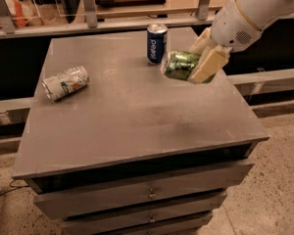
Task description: Move green can near pepsi can
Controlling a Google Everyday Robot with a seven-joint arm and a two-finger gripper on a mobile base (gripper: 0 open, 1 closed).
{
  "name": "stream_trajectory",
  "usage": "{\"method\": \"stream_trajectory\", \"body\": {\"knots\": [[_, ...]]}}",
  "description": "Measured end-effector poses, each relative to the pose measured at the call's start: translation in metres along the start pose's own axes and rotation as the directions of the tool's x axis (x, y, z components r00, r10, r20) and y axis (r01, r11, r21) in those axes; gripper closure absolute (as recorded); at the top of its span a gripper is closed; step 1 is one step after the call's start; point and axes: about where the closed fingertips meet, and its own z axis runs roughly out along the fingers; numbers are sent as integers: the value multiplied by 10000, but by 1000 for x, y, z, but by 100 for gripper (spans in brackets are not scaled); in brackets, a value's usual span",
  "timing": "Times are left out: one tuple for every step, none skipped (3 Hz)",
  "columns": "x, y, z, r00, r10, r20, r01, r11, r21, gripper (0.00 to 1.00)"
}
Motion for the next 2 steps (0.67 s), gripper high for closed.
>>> {"method": "stream_trajectory", "body": {"knots": [[0, -31, -6, 9820, 1431, 1235, -1526, 9857, 712, 100], [-7, -60, 2, 9765, 2044, 685, -2116, 9695, 1234, 100]]}}
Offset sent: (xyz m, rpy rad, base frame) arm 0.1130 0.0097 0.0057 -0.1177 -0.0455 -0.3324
